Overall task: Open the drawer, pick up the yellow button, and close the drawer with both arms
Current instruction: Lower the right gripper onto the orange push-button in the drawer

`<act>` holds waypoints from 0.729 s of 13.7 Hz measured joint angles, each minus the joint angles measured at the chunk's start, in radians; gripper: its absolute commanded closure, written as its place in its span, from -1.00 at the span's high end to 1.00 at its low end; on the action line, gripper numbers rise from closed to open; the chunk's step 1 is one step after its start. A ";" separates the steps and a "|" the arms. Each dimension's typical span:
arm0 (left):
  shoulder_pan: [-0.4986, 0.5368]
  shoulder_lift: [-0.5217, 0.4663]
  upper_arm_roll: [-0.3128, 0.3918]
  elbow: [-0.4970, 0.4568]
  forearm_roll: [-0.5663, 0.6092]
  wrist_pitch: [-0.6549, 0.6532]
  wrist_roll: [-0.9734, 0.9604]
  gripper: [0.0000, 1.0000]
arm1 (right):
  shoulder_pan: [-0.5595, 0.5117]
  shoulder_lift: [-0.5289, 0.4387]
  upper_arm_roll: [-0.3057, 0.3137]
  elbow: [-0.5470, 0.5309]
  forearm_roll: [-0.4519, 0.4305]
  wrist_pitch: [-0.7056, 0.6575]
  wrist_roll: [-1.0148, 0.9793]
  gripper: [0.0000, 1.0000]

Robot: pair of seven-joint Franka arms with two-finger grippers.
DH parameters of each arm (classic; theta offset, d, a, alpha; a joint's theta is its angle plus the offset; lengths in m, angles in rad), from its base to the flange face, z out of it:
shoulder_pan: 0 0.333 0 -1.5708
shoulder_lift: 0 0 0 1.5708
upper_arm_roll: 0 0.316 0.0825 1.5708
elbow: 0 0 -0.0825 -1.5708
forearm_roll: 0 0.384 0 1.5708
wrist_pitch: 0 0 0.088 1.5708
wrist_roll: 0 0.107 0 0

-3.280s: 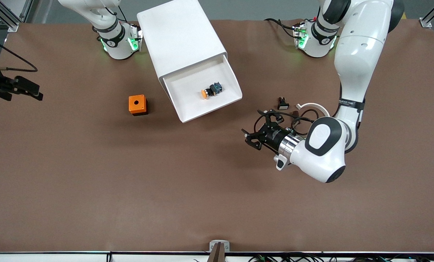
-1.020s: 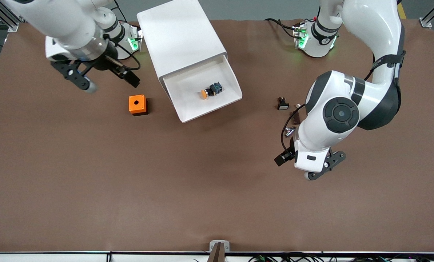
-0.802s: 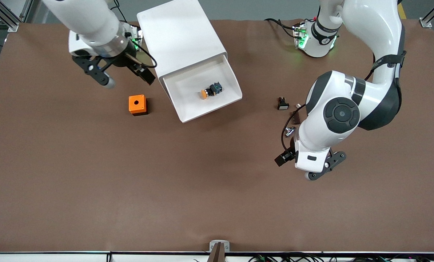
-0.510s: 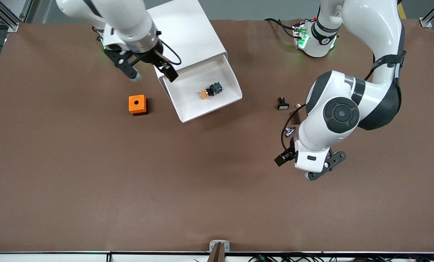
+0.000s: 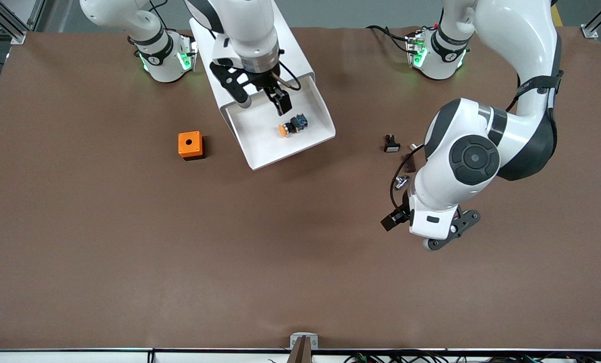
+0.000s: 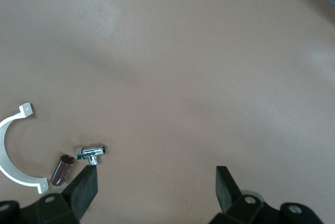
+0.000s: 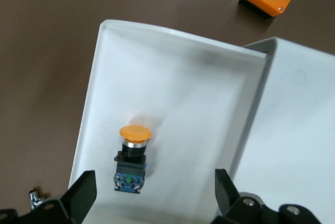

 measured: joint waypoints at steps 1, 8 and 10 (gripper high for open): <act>0.000 0.000 0.000 0.000 0.000 0.000 0.000 0.99 | 0.003 0.017 -0.001 0.000 -0.003 0.022 0.012 1.00; 0.001 0.000 0.000 0.000 0.000 0.000 0.000 0.99 | 0.027 0.111 -0.001 0.004 -0.029 0.108 0.074 1.00; 0.001 0.000 0.000 0.000 0.000 0.000 0.000 0.99 | 0.029 0.130 -0.002 0.011 -0.029 0.113 0.077 1.00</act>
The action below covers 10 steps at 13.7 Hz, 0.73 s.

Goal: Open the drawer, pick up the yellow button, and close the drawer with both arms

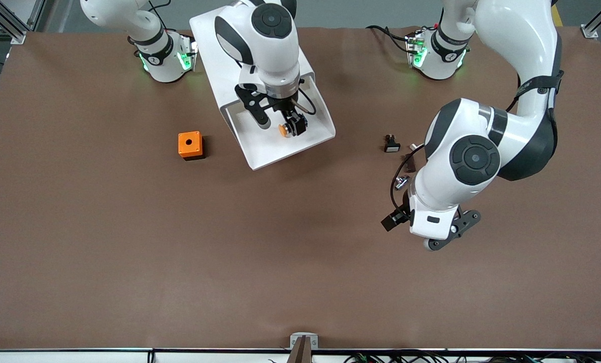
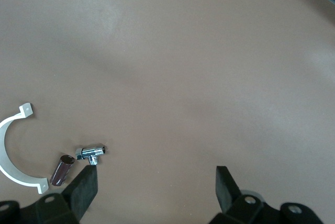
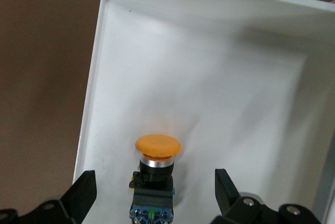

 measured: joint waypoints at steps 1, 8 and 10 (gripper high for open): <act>0.000 0.000 0.000 0.000 0.000 0.000 0.000 0.99 | 0.003 0.008 0.000 0.001 0.000 0.006 0.007 1.00; 0.001 0.000 0.000 0.000 0.000 0.000 0.000 0.99 | 0.027 0.060 0.000 0.013 -0.001 0.038 0.041 0.61; 0.001 0.000 0.000 0.000 0.000 0.000 0.000 0.99 | 0.027 0.061 -0.001 0.017 -0.001 0.038 0.041 0.52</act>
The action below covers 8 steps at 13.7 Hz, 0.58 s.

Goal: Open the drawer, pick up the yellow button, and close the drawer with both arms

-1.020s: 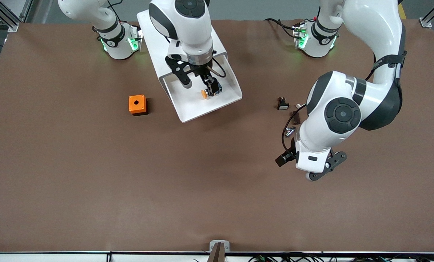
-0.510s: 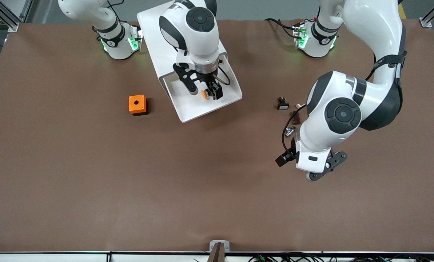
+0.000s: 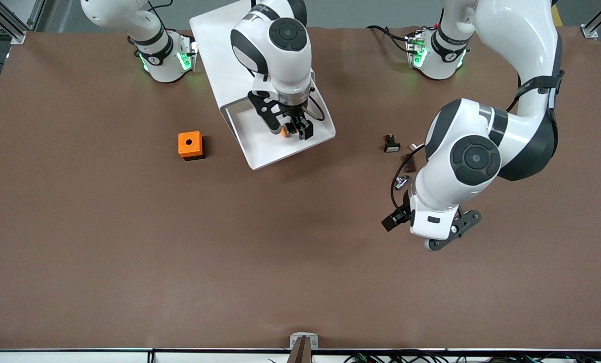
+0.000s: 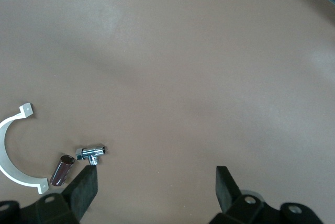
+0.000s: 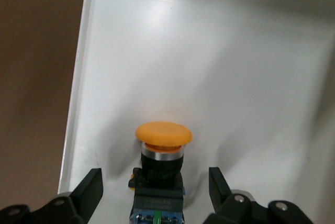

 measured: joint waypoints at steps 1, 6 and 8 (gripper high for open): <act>-0.001 0.000 0.000 0.000 0.000 0.000 0.000 0.99 | 0.000 0.000 0.000 0.001 0.000 0.000 0.000 0.45; -0.009 0.000 -0.028 -0.003 0.000 0.000 0.000 0.99 | 0.000 0.007 0.000 0.004 0.000 0.000 0.000 -0.29; -0.011 0.000 -0.061 -0.011 0.000 0.000 0.000 0.99 | 0.000 0.009 0.000 0.004 0.000 0.000 0.000 -0.65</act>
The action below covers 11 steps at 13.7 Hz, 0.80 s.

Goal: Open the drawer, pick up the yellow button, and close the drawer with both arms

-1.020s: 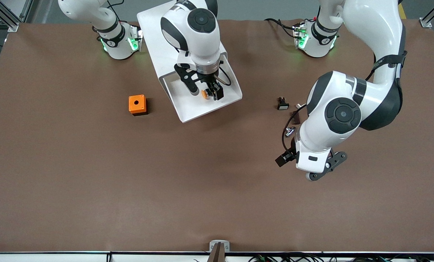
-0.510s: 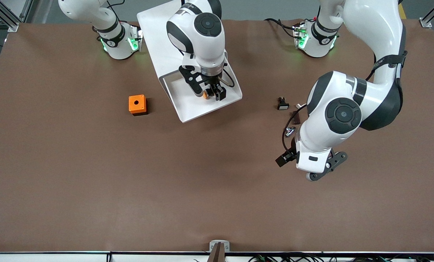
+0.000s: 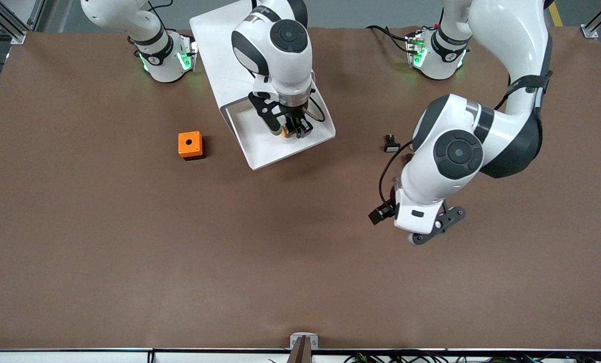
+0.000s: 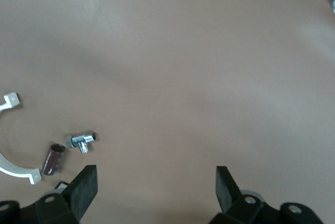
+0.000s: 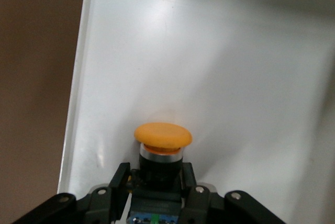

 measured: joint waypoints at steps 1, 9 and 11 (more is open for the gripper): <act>-0.001 0.000 -0.016 -0.005 0.000 0.000 0.000 0.99 | 0.000 0.000 0.000 0.001 0.000 0.000 0.000 -0.81; -0.005 0.012 -0.048 -0.024 -0.071 0.000 0.000 0.99 | 0.000 0.000 -0.003 0.007 0.000 0.000 -0.002 -0.99; -0.002 0.013 -0.047 -0.024 -0.071 0.000 0.000 0.99 | 0.000 0.000 -0.007 0.012 0.000 0.000 -0.009 -0.99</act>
